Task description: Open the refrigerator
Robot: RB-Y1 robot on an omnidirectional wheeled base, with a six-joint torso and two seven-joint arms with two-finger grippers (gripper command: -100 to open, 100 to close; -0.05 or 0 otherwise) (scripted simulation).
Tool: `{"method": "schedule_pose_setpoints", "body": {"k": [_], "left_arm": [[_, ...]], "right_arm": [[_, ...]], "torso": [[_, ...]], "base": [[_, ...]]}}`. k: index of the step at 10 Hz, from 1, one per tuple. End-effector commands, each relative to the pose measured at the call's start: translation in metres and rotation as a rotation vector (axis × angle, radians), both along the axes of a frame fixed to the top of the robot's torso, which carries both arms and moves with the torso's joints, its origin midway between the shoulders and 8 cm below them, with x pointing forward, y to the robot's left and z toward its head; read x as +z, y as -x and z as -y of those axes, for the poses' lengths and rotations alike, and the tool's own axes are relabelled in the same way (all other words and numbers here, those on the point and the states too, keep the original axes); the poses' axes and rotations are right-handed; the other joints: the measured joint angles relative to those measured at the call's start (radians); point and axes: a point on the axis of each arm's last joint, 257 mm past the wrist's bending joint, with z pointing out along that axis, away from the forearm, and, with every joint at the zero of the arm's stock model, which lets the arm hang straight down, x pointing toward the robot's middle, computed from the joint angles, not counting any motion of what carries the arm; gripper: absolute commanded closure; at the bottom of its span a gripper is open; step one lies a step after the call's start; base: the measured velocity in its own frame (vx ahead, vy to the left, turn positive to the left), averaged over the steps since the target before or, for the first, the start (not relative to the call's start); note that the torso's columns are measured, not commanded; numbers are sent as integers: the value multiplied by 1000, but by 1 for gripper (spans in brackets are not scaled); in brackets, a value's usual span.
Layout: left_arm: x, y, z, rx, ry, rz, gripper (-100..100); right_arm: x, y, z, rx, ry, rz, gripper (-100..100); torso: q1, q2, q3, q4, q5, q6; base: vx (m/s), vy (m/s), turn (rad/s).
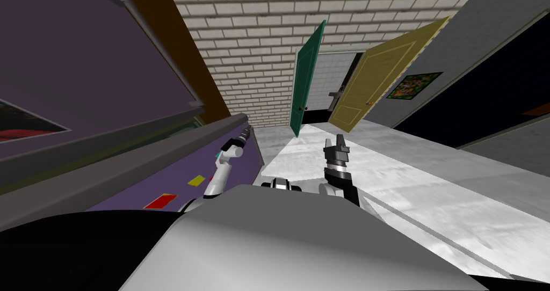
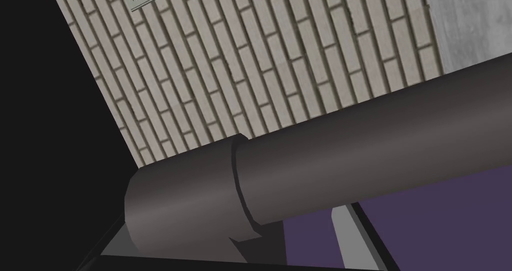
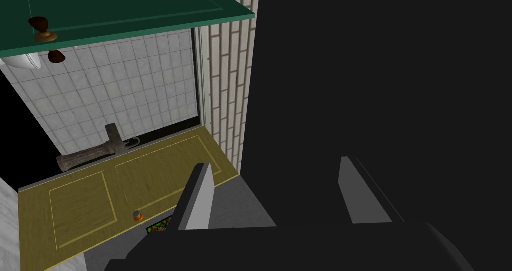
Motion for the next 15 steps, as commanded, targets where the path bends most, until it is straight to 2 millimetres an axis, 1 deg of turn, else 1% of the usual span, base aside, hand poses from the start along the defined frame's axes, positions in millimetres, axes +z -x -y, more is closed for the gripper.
{"method": "schedule_pose_setpoints", "body": {"k": [1, 2, 3, 4, 5, 6, 7, 8, 9, 10, 11, 12, 13, 14, 15], "left_arm": [[-15, -17, 19, -19, -1, -36, 100], [-24, -18, 14, -8, -14, -53, 100], [-5, -36, 44, -54, -5, -20, 100], [-4, -45, 57, -70, -14, -24, 100], [-15, -46, 50, -53, -17, -46, 100], [-18, -47, 48, -44, -37, -50, 100], [-5, -60, 77, -90, -36, -30, 100], [1, -67, 89, -105, -47, -23, 100], [-5, -72, 85, -91, -43, -38, 100], [-8, -73, 82, -82, -67, -42, 100], [3, -84, 110, -123, -68, -26, 100], [8, -90, 121, -135, -88, -21, 100], [7, -95, 118, -124, -91, -25, 100], [5, -96, 115, -114, -120, -26, 100], [11, -104, 140, -150, -130, -17, 100]], "right_arm": [[0, 0, 0, 0, 0, 0, 0], [0, 0, 0, 0, 0, 0, 0], [0, 0, 0, 0, 0, 0, 0], [0, 0, 0, 0, 0, 0, 0], [0, 0, 0, 0, 0, 0, 0], [0, 0, 0, 0, 0, 0, 0], [0, 0, 0, 0, 0, 0, 0], [0, 0, 0, 0, 0, 0, 0], [0, 0, 0, 0, 0, 0, 0], [0, 0, 0, 0, 0, 0, 0], [0, 0, 0, 0, 0, 0, 0], [0, 0, 0, 0, 0, 0, 0], [0, 0, 0, 0, 0, 0, 0], [0, 0, 0, 0, 0, 0, 0], [0, 0, 0, 0, 0, 0, 0]], "torso": [[-3, 2, 2, 1, -2, -1], [-2, -2, 0, 1, -2, -5], [1, -6, -3, -1, -1, -7], [-2, -3, -2, -1, -1, -1], [-4, -2, -1, 0, -2, 0], [-1, -6, -3, 0, -2, -5], [3, -9, -5, -1, -1, -7], [-1, -2, -2, -1, -2, -1], [-6, 0, 0, 3, -4, 0], [-5, -3, -2, 3, -5, -3], [-3, -8, -5, 1, -4, -4], [-7, -2, -2, 1, -5, 2], [-9, 0, 0, 3, -6, 2], [-8, -4, -3, 4, -7, -1], [-6, -7, -5, 5, -7, -2]], "base": [[-150, -10, -66], [-57, -23, -16], [-178, -45, 7], [-240, -28, -37], [-143, -4, -58], [-34, -1, -20], [-181, -14, -5], [-241, -18, -36], [-126, -9, -44], [-19, -6, -5], [-168, -16, -4], [-241, -21, -49], [-140, -19, -41], [-40, -10, 1], [-206, -35, -15]]}}
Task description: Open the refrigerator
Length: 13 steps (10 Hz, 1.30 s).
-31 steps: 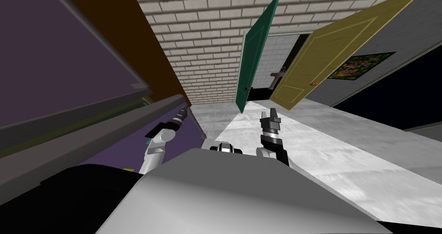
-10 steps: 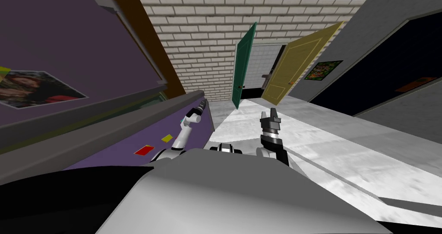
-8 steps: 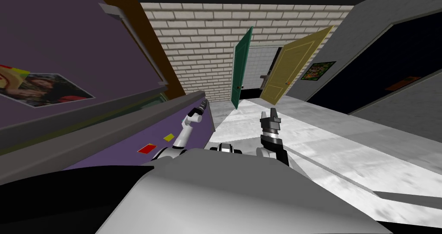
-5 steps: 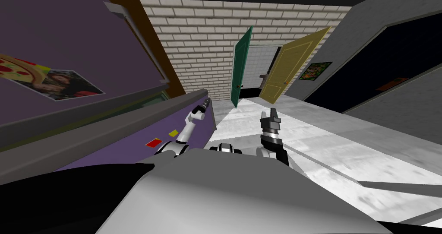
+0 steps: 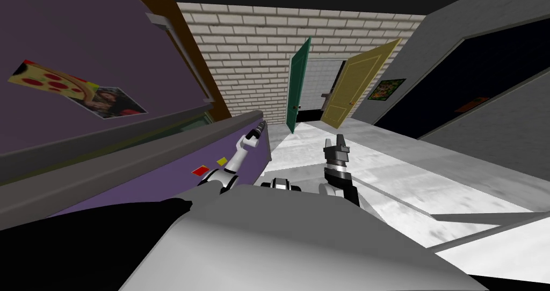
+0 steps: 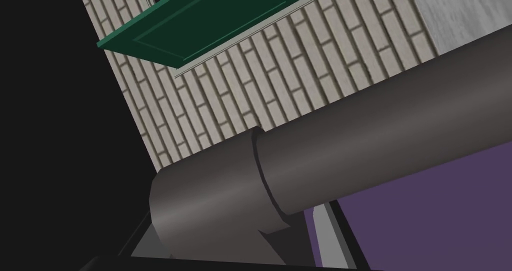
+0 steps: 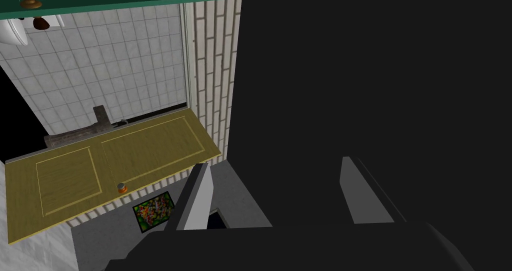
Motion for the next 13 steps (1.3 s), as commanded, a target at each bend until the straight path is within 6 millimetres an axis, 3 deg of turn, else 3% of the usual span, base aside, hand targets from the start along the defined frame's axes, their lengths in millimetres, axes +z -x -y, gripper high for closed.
{"method": "schedule_pose_setpoints", "body": {"k": [1, 2, 4, 5, 6, 12, 13], "left_arm": [[8, -14, 31, -37, -45, 7, 100], [17, -19, 33, -35, -47, 18, 100], [8, -18, 31, -29, -52, 7, 100], [9, -11, 61, -80, -58, 11, 100], [9, -11, 61, -80, -58, 11, 100], [7, 22, 150, -242, -72, 14, 100], [23, 17, 144, -232, -60, 24, -100]], "right_arm": [[0, 0, 0, 0, 0, 0, 0], [0, 0, 0, 0, 0, 0, 0], [0, 0, 0, 0, 0, 0, 0], [0, 0, 0, 0, 0, 0, 0], [0, 0, 0, 0, 0, 0, 0], [0, 0, 0, 0, 0, 0, 0], [0, 0, 0, 0, 0, 0, 0]], "torso": [[-5, 9, 5, -1, -1, 5], [-7, 10, 7, 2, -3, 4], [-6, 3, 2, 6, -5, 3], [-7, 5, 3, 4, -4, 4], [-11, 13, 8, 3, -4, 11], [-5, 8, 5, 2, -3, 3], [-6, 8, 5, 3, -3, 2]], "base": [[-240, -38, -61], [-114, -10, -21], [-6, 10, 6], [-171, -6, -111], [-242, -23, -123], [-262, -44, -111], [-134, -35, -33]]}}
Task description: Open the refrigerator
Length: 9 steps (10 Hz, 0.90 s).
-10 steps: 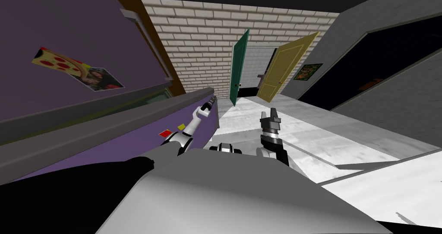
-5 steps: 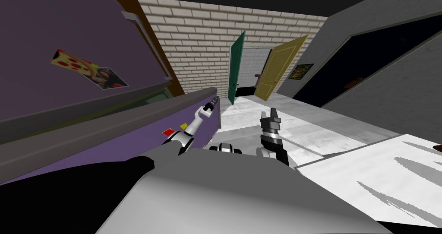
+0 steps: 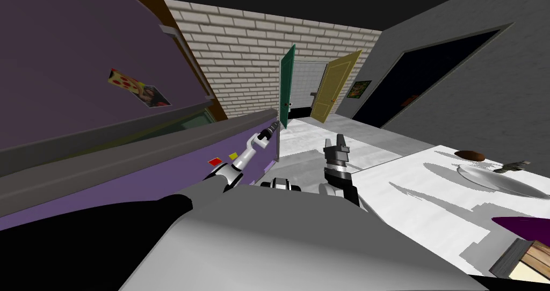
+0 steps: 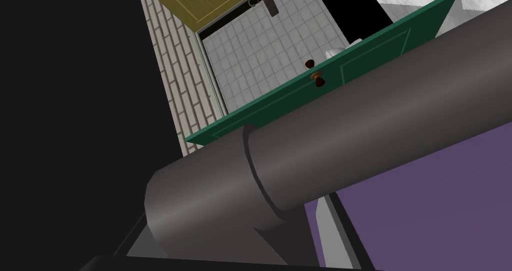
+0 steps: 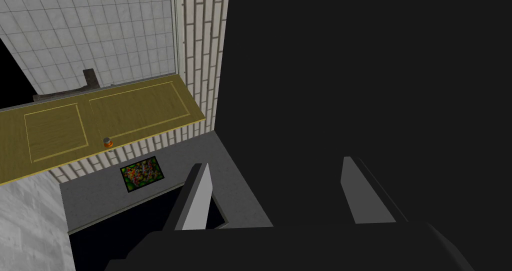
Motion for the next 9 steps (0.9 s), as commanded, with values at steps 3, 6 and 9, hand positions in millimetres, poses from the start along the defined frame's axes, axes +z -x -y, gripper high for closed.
{"method": "schedule_pose_setpoints", "body": {"k": [3, 6, 9], "left_arm": [[33, 0, 8, -10, 2, 0, -100], [50, 2, 12, -16, 2, 0, -100], [33, 4, 7, -5, -7, -40, 0]], "right_arm": [[0, 0, 0, -1, 0, -1, 0], [0, 0, 0, 0, 0, -1, 0], [0, 0, 0, 0, 0, 0, 0]], "torso": [[6, -2, -2, 7, 2, 0], [-5, 14, 9, 13, -2, 5], [-3, 16, 10, 14, -1, 2]], "base": [[45, 12, 48], [19, 12, 21], [-2, -2, 3]]}}
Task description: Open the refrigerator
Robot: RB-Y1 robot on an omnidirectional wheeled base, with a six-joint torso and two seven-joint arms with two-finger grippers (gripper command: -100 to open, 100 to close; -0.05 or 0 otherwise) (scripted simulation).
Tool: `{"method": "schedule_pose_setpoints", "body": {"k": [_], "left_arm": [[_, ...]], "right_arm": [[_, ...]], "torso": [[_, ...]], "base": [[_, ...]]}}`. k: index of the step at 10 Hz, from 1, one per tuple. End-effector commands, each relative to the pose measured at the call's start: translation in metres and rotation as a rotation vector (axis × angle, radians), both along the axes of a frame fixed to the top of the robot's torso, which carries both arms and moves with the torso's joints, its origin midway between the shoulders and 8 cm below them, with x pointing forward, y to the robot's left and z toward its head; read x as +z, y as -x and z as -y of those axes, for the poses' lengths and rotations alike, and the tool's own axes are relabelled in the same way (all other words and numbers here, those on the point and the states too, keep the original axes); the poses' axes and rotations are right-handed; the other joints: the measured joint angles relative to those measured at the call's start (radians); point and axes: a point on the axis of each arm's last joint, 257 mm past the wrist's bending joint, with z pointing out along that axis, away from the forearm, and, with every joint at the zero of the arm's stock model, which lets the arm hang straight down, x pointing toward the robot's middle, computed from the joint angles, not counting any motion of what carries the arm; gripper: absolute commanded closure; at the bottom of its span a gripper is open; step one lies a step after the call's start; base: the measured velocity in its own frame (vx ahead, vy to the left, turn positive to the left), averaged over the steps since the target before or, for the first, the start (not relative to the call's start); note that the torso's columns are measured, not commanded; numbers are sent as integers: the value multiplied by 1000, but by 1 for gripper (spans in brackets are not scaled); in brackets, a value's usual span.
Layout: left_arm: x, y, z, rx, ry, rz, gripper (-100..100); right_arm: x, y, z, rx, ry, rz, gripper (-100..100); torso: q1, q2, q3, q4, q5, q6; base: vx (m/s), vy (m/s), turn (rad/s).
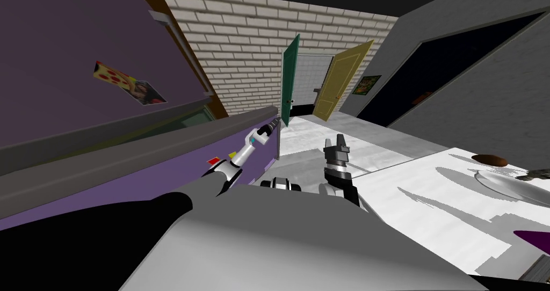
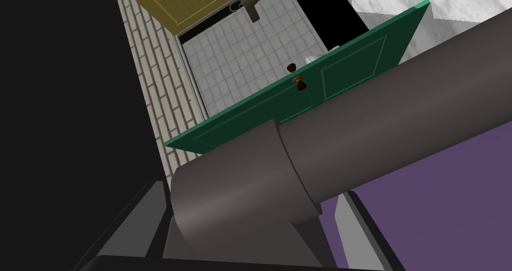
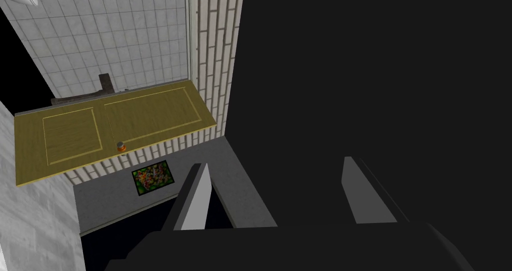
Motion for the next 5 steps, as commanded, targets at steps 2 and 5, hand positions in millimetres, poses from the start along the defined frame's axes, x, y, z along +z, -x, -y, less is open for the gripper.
{"method": "schedule_pose_setpoints", "body": {"k": [2, 5], "left_arm": [[-9, 0, -1, 3, -3, -17, 0], [-15, 1, 0, 3, -4, -29, 0]], "right_arm": [[0, 0, 0, 0, 0, 0, 0], [0, 0, 0, 0, 0, 0, 0]], "torso": [[4, -5, -4, -4, 2, -2], [5, -9, -6, -8, 2, -2]], "base": [[0, -2, -5], [0, 0, 0]]}}
